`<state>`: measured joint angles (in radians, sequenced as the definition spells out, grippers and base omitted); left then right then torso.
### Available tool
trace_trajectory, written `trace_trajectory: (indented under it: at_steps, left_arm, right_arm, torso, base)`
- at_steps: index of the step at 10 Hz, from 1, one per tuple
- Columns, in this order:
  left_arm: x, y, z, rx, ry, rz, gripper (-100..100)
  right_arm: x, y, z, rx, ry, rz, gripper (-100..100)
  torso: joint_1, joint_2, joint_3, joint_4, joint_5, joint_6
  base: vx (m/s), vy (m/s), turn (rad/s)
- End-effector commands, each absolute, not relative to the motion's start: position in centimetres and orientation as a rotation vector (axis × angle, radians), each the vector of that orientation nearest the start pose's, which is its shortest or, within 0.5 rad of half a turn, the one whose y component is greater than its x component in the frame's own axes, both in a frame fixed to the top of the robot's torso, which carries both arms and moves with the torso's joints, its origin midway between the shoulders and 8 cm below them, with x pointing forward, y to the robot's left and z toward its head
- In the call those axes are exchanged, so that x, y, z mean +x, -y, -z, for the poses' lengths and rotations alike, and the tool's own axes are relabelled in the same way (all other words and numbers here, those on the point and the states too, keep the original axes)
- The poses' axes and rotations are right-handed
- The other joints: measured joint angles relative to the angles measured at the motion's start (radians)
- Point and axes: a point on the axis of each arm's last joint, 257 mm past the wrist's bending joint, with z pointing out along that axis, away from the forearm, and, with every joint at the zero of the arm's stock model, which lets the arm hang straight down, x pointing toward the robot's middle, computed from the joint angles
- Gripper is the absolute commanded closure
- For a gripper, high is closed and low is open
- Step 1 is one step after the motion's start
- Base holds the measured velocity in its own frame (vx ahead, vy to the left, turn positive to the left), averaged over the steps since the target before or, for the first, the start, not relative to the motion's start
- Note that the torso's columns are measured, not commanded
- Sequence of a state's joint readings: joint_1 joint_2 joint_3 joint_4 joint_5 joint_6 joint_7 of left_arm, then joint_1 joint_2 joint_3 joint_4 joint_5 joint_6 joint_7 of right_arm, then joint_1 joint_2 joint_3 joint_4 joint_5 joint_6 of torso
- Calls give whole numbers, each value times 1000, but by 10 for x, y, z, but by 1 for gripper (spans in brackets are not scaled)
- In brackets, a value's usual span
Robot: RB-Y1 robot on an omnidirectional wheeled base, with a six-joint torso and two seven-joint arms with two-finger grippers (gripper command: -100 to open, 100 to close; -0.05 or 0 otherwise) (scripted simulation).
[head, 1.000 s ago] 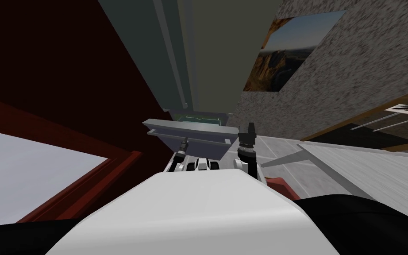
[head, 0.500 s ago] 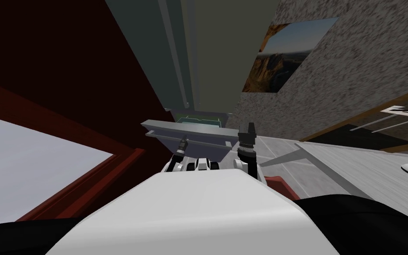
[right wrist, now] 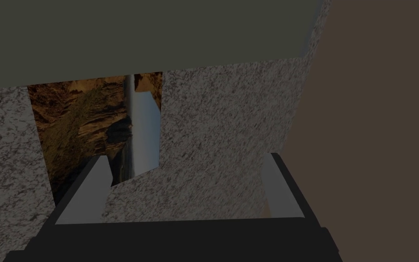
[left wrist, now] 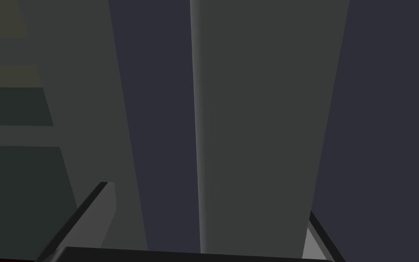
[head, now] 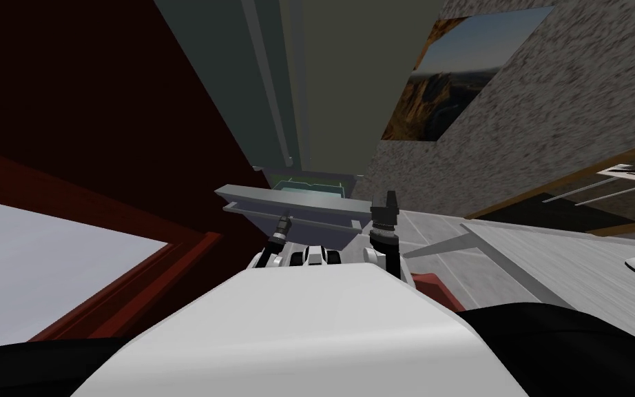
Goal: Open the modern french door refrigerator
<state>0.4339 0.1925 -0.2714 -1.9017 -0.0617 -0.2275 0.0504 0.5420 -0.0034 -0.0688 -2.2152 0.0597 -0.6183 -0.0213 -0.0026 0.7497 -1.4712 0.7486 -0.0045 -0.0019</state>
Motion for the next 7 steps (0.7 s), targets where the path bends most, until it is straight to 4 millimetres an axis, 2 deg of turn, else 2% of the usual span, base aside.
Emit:
trace_trajectory:
  at_steps: [1, 2, 7]
  left_arm:
    - [410, -169, 215, -959, -1313, 1334, -100]
    - [410, -170, 218, -966, -1318, 1331, 0]
    - [408, -171, 226, -986, -1331, 1325, 0]
  right_arm:
    - [330, 297, -5, 600, -638, -1210, 0]
    - [330, 297, -5, 600, -638, -1210, 0]
    - [330, 297, -5, 600, -638, -1210, 0]
  torso:
    - [0, 0, 0, 1, -1, 0]
    - [0, -2, -1, -2, 1, 0]
    - [0, -11, -5, -10, 3, 2]
  base:
    - [0, 0, 0]
    - [0, 0, 0]
    - [0, 0, 0]
